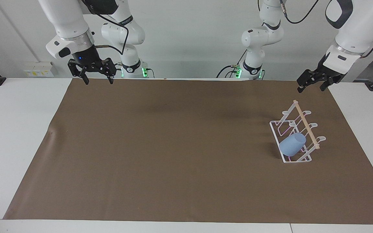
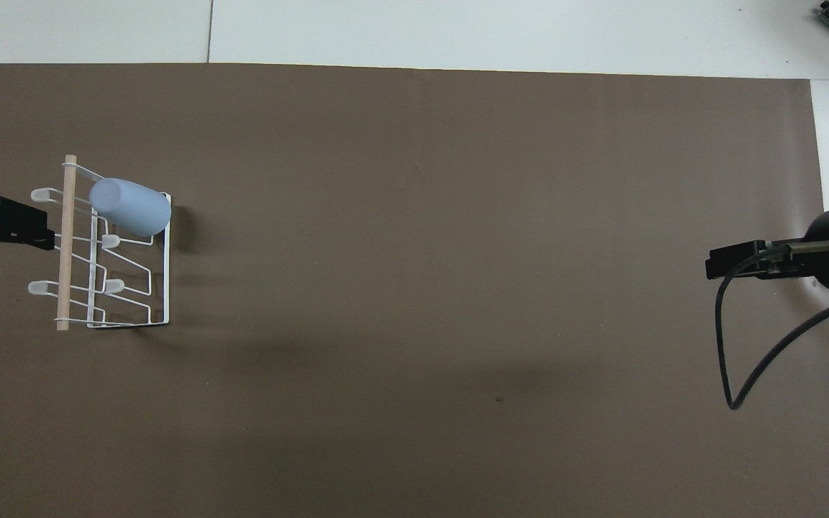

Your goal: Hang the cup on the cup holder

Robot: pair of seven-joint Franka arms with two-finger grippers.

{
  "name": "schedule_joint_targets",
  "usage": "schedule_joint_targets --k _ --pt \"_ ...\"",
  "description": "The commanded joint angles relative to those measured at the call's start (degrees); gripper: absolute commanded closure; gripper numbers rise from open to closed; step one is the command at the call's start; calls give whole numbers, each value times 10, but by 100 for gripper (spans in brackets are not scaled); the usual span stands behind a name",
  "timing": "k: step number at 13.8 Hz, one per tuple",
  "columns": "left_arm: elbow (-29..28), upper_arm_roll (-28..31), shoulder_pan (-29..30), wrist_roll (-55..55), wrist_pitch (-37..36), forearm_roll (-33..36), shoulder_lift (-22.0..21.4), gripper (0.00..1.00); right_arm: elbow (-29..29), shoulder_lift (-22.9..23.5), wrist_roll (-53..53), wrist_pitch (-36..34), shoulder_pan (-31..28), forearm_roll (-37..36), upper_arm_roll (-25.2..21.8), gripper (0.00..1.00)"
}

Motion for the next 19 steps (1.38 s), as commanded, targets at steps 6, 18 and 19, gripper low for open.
schedule_joint_targets --k 6,18,19 --pt "11 153 -163 13 -26 -5 -3 0 -6 -5 -15 3 -8 8 3 0" --pt "48 124 -132 43 -43 -23 -6 0 -6 -5 -14 4 -8 8 3 0" --pt "45 124 -133 45 -42 -22 -7 0 -6 -5 -14 4 -8 8 3 0"
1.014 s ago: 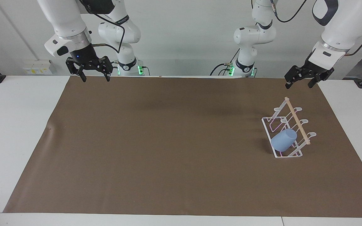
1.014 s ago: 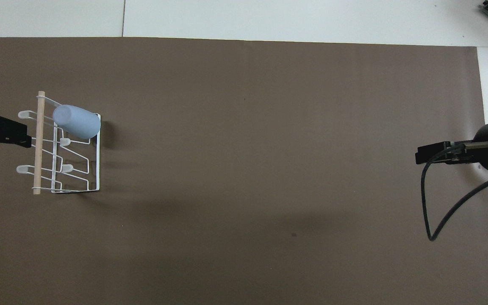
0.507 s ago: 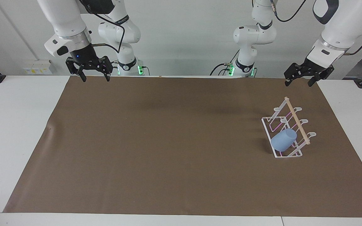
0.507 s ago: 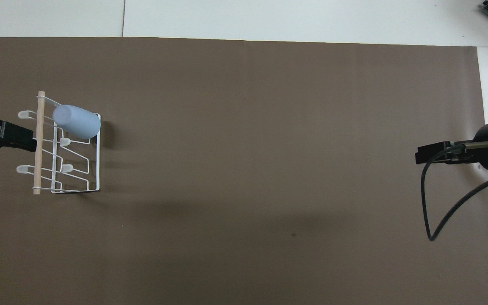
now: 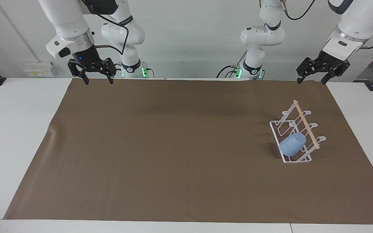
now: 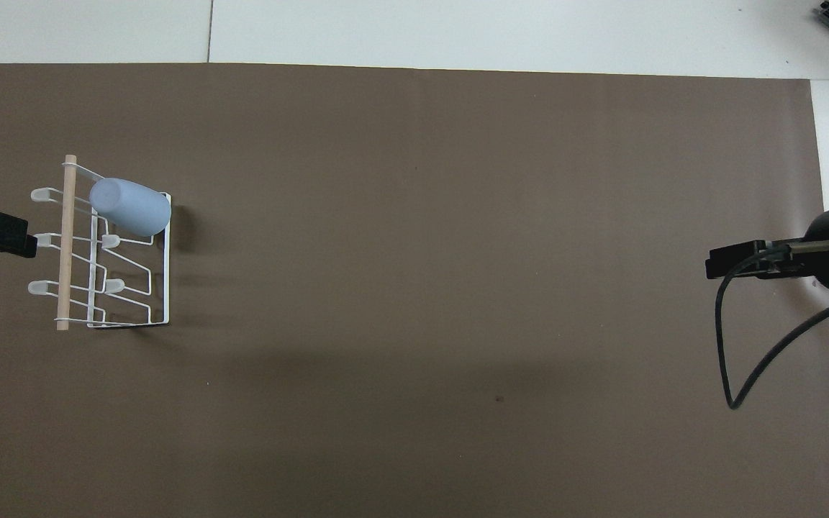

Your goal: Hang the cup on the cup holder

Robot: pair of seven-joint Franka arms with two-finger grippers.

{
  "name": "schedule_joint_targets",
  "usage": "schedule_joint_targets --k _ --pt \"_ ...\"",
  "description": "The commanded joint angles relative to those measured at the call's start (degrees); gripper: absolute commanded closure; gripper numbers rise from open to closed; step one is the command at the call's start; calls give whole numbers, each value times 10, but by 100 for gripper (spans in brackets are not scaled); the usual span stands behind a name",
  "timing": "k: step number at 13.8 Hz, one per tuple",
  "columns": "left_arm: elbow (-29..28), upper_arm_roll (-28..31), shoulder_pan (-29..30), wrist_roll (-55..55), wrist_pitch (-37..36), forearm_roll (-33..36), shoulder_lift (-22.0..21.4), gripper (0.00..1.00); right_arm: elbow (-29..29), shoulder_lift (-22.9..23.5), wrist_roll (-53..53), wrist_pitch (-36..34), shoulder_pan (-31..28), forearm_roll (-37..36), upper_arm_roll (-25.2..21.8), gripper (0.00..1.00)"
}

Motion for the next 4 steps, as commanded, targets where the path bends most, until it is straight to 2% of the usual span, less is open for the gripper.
schedule_joint_targets --k 1,4 --pt "2 -7 8 2 -5 -11 -5 0 -6 -5 -14 4 -8 8 3 0" --pt "-10 -5 5 7 -7 -8 -10 0 -6 -5 -14 4 -8 8 3 0"
